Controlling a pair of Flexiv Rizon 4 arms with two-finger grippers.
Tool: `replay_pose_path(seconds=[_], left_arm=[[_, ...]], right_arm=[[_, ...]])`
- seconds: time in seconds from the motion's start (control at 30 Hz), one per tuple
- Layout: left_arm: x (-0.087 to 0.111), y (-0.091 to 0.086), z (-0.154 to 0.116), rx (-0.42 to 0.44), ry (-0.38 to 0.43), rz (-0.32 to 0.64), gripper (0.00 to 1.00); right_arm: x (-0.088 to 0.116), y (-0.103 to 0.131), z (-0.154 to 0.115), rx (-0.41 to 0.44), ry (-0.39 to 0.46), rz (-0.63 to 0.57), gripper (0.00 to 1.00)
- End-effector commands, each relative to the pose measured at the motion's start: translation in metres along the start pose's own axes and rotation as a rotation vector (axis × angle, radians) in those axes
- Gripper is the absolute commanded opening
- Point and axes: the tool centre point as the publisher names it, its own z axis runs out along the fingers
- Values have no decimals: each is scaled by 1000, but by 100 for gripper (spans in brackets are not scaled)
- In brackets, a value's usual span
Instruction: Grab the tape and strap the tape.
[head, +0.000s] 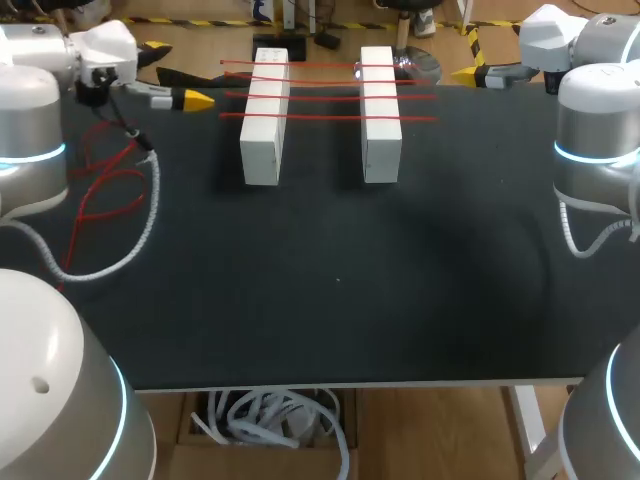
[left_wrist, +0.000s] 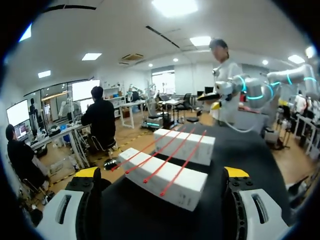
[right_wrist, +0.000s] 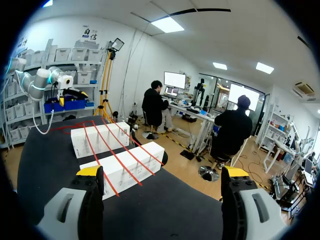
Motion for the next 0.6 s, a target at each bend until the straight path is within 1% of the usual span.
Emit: replay_pose_path(seconds=[0.03, 0.1, 0.13, 0.17, 0.2, 0.23, 0.27, 0.3, 0.4, 0.43, 0.53, 0.6], left_arm=[[-6, 13, -10, 70, 112, -8, 100], [-5, 17, -10, 69, 129, -18, 100], [-3, 17, -10, 71, 138, -10, 95], [-2, 19, -10, 64, 134, -16, 58], [-1, 20, -10, 67, 140, -23, 48], [0, 21, -10, 73, 152, -11, 46], [1, 21, -10, 69, 148, -10, 35], [2, 21, -10, 71, 147, -15, 35], [4, 22, -9, 87, 165, -16, 44], [5, 23, -9, 90, 170, -11, 43], [6, 24, -7, 95, 190, 1, 48], [7, 24, -5, 95, 203, 6, 49]], right_arm=[[0, 0, 0, 3, 1, 0, 100], [0, 0, 0, 3, 1, 0, 100], [0, 0, 0, 3, 1, 0, 100], [0, 0, 0, 3, 1, 0, 100], [0, 0, 0, 3, 1, 0, 100], [0, 0, 0, 3, 1, 0, 100], [0, 0, 0, 3, 1, 0, 100], [0, 0, 0, 3, 1, 0, 100], [0, 0, 0, 3, 1, 0, 100], [0, 0, 0, 3, 1, 0, 100], [0, 0, 0, 3, 1, 0, 100], [0, 0, 0, 3, 1, 0, 100]])
